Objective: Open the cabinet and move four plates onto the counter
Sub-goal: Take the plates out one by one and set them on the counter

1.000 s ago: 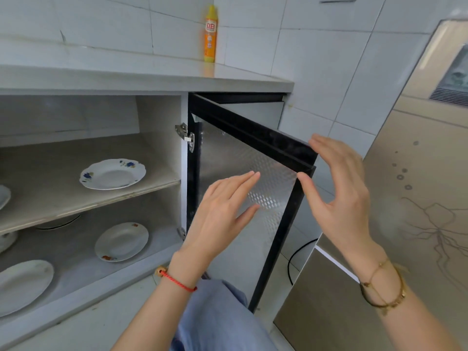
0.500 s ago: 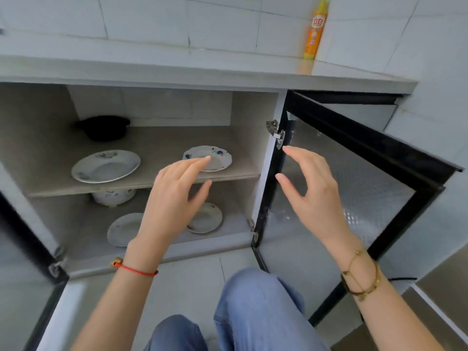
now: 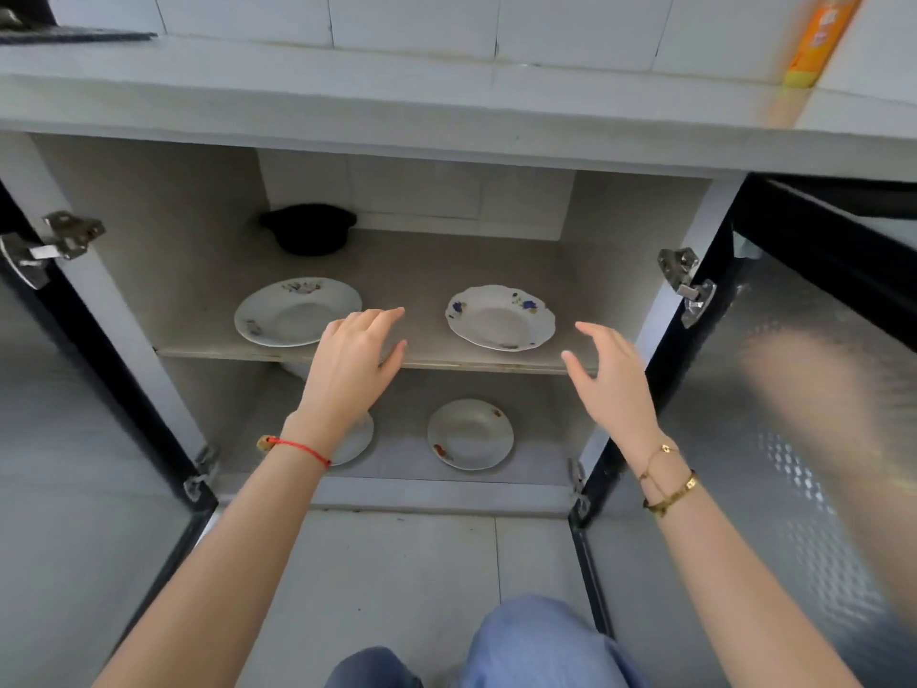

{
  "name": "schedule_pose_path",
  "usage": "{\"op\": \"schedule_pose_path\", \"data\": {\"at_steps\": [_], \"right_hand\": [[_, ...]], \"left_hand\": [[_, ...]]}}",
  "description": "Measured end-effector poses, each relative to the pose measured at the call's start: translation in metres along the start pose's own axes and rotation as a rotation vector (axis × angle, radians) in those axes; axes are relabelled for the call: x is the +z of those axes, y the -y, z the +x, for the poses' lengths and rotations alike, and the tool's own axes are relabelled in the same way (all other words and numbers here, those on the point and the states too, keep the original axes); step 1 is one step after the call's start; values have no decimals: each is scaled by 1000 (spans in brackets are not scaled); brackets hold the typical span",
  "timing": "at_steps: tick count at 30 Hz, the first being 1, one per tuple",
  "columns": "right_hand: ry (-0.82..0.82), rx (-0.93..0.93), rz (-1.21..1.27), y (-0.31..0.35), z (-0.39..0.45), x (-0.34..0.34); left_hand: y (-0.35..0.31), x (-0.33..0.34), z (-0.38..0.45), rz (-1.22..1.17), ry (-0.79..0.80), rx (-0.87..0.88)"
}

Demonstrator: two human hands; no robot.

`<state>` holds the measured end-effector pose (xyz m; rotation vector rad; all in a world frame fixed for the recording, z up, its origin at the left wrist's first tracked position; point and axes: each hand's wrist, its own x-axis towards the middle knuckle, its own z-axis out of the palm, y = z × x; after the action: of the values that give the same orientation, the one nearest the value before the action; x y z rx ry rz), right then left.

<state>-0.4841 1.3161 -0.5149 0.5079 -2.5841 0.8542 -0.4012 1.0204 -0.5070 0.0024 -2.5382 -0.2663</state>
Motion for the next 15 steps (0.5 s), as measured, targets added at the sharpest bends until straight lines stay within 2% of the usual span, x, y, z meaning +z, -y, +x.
{"op": "schedule_pose_path", "data": {"at_steps": [12, 15], "right_hand": [[153, 226, -20, -83, 115, 96], [183, 263, -13, -94, 128, 108]], "left_hand": [[23, 139, 120, 55, 261, -81], [24, 160, 135, 49, 281, -89]]}}
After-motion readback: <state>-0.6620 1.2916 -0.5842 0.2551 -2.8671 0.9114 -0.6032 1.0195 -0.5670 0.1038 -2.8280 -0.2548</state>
